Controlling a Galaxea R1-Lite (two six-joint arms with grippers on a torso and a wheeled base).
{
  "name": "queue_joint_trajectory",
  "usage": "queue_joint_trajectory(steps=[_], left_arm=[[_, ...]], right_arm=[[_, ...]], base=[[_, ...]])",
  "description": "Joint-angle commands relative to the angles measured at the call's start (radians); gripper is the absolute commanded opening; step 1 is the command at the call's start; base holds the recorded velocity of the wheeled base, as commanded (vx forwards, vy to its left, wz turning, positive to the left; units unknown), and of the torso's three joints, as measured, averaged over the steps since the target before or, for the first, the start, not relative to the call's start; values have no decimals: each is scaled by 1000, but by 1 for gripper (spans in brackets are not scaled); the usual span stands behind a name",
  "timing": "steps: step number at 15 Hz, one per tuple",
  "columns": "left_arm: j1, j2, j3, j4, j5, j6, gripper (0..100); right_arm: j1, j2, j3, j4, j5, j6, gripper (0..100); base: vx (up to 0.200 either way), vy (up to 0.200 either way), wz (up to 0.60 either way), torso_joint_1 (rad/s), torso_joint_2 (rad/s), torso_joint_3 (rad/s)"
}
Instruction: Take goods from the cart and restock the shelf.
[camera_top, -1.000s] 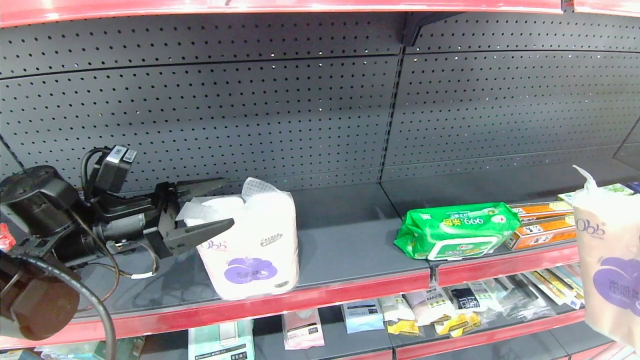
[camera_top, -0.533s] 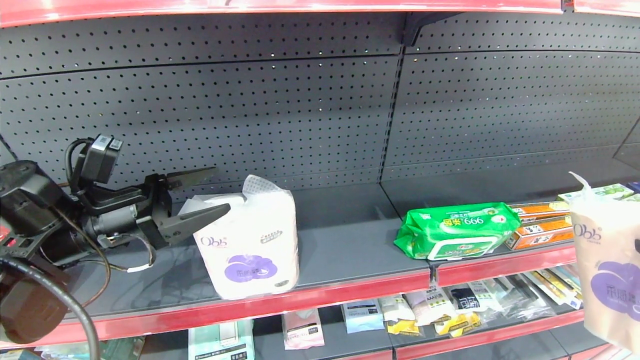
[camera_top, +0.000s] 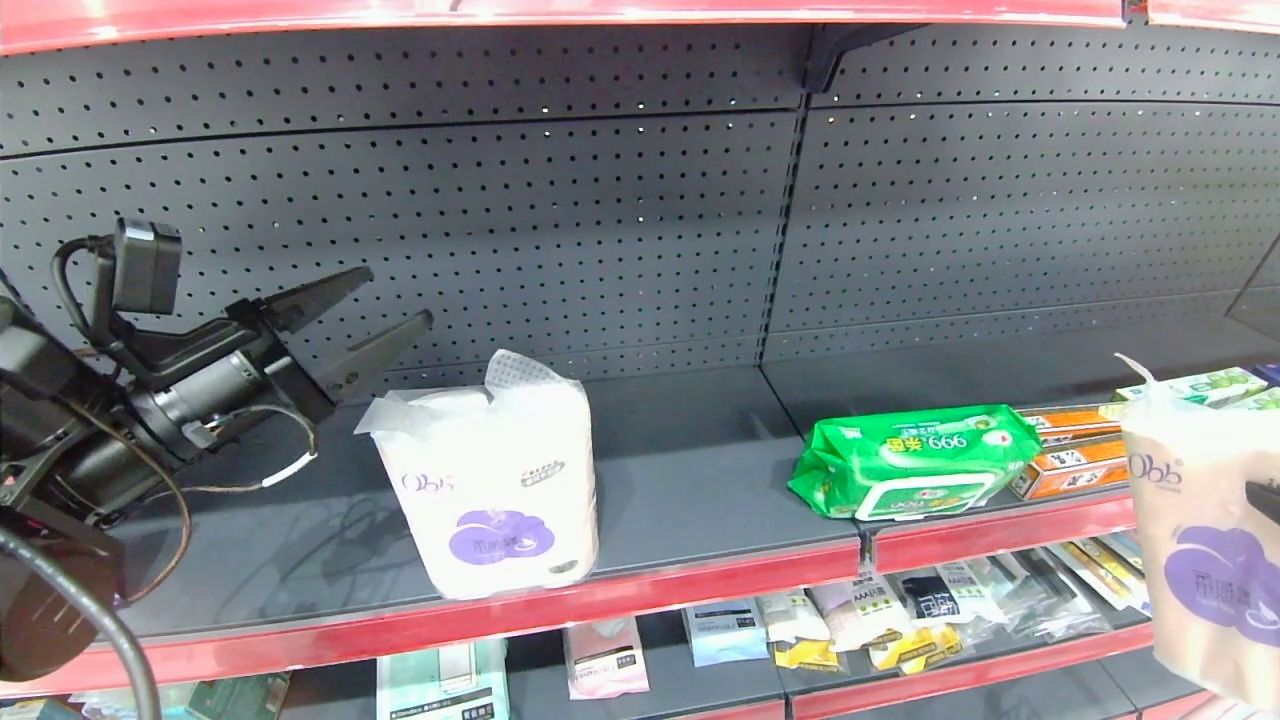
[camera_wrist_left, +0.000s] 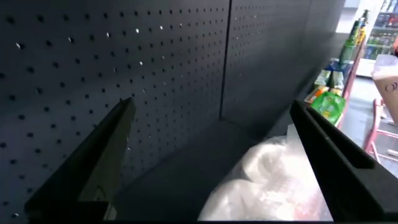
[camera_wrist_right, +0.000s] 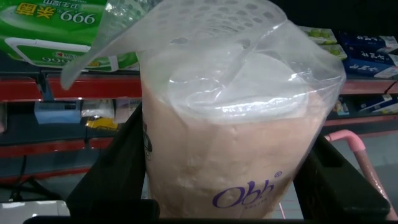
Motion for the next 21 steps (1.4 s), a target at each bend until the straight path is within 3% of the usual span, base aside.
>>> queue_joint_trajectory(steps=[1,3,6,7,8,9,10,13,14,17,19,21], left_arm=[[12,-32,2,-1,1,3,100],[74,-38,-20,34,41,28,100],[61,-25,-98,125,360,28,100],[66,-26,-93,146,411,35,100],[75,-29,-87,172,446,60,100],[101,-34,-72,221,520,121,100],[116,-45,-50,260,578,144,100],[106,-153,13,435,587,166,100],[101,-253,17,625,587,170,100],[101,-440,20,926,572,172,100],[101,-529,54,1002,533,173,100],[101,-687,121,1123,489,207,100]], right_arm=[[1,12,0,0,0,-1,0],[1,17,-2,-2,0,1,0],[0,23,-4,0,-6,-1,0],[0,29,-4,0,-8,-1,0],[0,32,-5,0,-8,-1,0],[0,37,-5,0,-9,-1,0],[0,37,-8,0,-8,-2,0],[0,35,-5,0,-8,-1,0],[0,32,-2,0,-6,-1,0],[0,37,-5,-3,-3,1,0],[4,37,-10,-3,-3,-1,0],[7,26,-7,-3,0,-2,0]], base=[[0,0,0,0,0,0],[0,0,0,0,0,0],[0,0,0,0,0,0],[0,0,0,0,0,0],[0,0,0,0,0,0],[0,0,0,0,0,0],[0,0,0,0,0,0],[0,0,0,0,0,0],[0,0,0,0,0,0],[0,0,0,0,0,0],[0,0,0,0,0,0],[0,0,0,0,0,0]])
